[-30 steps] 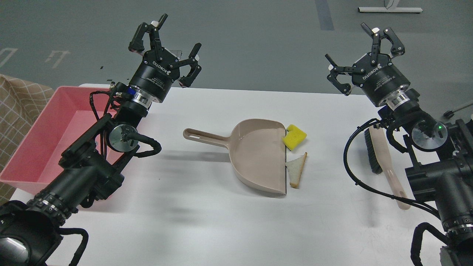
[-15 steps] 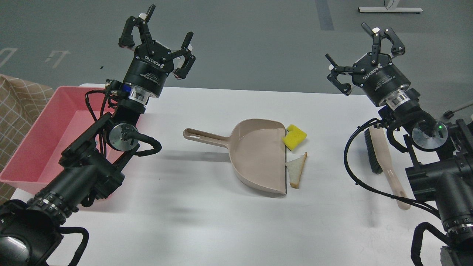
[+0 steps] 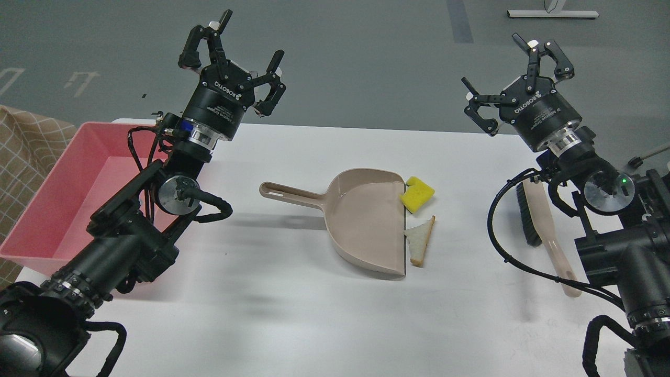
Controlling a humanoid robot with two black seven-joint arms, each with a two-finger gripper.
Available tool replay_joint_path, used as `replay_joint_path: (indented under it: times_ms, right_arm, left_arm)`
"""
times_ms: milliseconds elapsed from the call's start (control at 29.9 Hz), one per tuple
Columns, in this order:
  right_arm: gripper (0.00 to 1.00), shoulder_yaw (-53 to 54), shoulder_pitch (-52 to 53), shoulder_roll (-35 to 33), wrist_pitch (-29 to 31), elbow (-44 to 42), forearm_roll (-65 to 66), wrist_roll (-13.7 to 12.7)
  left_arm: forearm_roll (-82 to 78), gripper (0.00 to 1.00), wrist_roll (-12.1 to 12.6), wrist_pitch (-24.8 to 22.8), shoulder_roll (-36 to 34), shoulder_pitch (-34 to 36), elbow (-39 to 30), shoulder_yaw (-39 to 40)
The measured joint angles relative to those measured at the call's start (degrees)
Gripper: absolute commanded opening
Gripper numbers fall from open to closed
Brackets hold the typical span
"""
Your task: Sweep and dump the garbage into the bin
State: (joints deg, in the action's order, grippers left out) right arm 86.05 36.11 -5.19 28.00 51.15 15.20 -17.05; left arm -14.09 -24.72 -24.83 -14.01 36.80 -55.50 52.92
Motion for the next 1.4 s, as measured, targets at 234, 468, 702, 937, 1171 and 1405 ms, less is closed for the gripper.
replay_joint_path:
  times_ms: [234, 468, 702, 937, 1171, 1405]
  right_arm:
    - [1.00, 0.00, 0.17, -0.09, 0.00, 0.00, 0.00, 0.00]
    - [1.00, 0.00, -0.04, -0.17, 0.00, 0.00, 0.00, 0.00]
    - [1.00, -0.01, -0.07, -0.18, 0.00, 0.00, 0.00, 0.00]
    - [1.00, -0.01, -0.17, -0.18, 0.00, 0.00, 0.00, 0.00]
    - [1.00, -0.01, -0.21, -0.18, 0.00, 0.00, 0.00, 0.00]
    - [1.00, -0.01, -0.20, -0.18, 0.00, -0.05, 0.03, 0.00]
  left_arm:
    - [-9.74, 0.98, -0.12, 16.94, -3.83, 0.44, -7.87, -6.32]
    - [-13.47, 0.98, 0.05, 27.41, -10.11, 0.57, -17.79, -11.64]
    - [-13.68, 0.98, 0.84, 31.78, -17.12, 0.10, -23.65, -14.89]
    - [-13.69, 0.97, 1.07, 34.23, -23.79, -1.09, -29.11, -17.85]
    - [-13.88, 0.98, 1.07, 35.75, -30.81, -3.32, -34.10, -21.91]
    - [-15.95, 0.98, 1.07, 38.29, -35.37, -8.47, -38.22, -22.87]
